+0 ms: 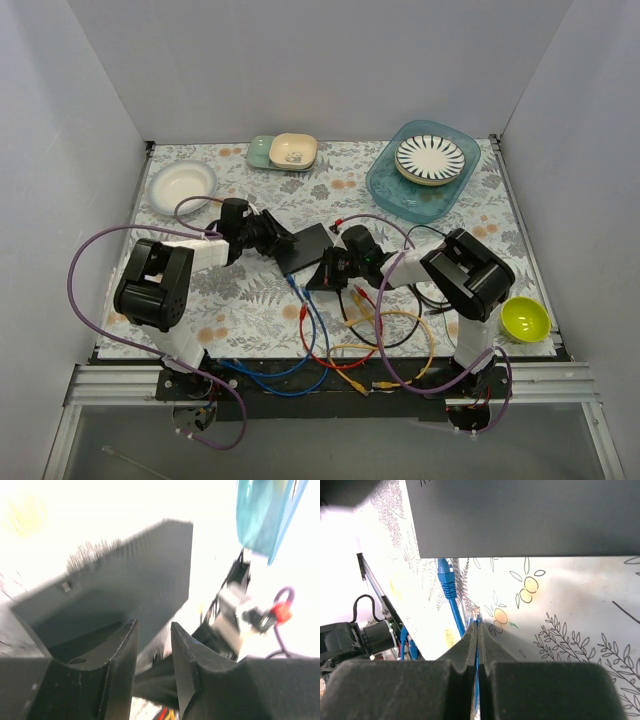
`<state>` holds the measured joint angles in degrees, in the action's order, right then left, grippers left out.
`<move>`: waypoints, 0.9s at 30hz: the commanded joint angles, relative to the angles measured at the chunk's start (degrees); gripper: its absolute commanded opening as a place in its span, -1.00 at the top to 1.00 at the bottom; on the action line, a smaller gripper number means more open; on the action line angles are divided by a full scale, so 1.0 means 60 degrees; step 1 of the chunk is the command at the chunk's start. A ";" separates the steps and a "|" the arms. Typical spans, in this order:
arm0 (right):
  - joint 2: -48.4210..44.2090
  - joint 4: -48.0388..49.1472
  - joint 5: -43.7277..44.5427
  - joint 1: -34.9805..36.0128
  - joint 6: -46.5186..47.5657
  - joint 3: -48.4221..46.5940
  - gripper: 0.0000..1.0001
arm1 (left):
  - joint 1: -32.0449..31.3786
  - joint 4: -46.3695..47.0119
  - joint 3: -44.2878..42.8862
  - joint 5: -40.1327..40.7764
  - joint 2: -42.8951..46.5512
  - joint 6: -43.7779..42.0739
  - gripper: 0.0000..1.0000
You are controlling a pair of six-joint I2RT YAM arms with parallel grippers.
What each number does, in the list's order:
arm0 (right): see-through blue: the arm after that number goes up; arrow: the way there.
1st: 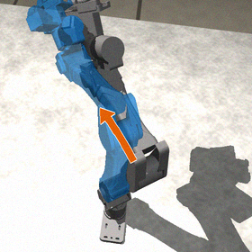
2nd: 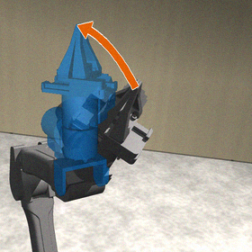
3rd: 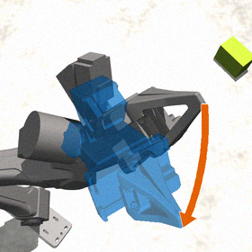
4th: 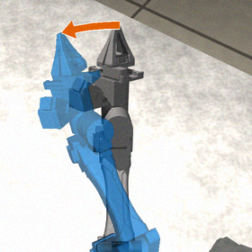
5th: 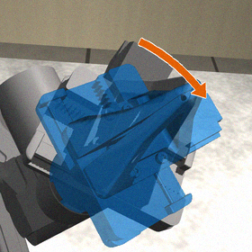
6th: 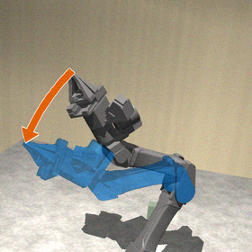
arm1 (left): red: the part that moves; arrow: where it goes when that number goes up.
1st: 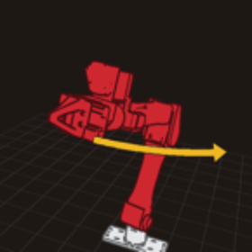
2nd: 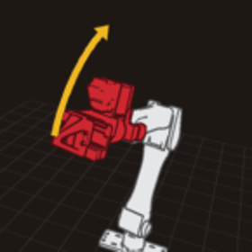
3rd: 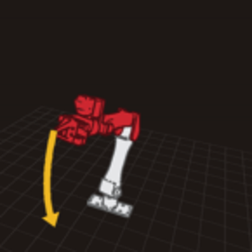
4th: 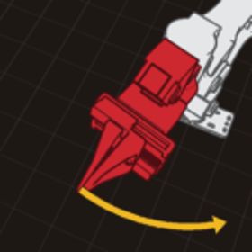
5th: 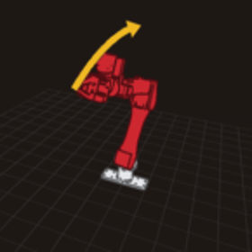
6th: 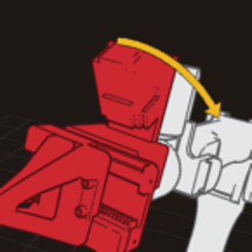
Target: Pull the plug from the switch port
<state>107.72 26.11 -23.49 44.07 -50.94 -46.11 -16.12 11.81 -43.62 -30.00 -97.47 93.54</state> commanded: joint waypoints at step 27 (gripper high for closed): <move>-0.0202 -0.3723 0.0531 0.0652 0.3041 -0.2877 0.03 | 0.0650 -0.1236 -0.0949 0.0928 0.0367 -0.0194 0.34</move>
<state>102.08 4.67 -17.76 47.31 -33.10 -63.70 -13.08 6.66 -48.47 -25.69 -97.21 92.60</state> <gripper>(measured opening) 0.467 0.330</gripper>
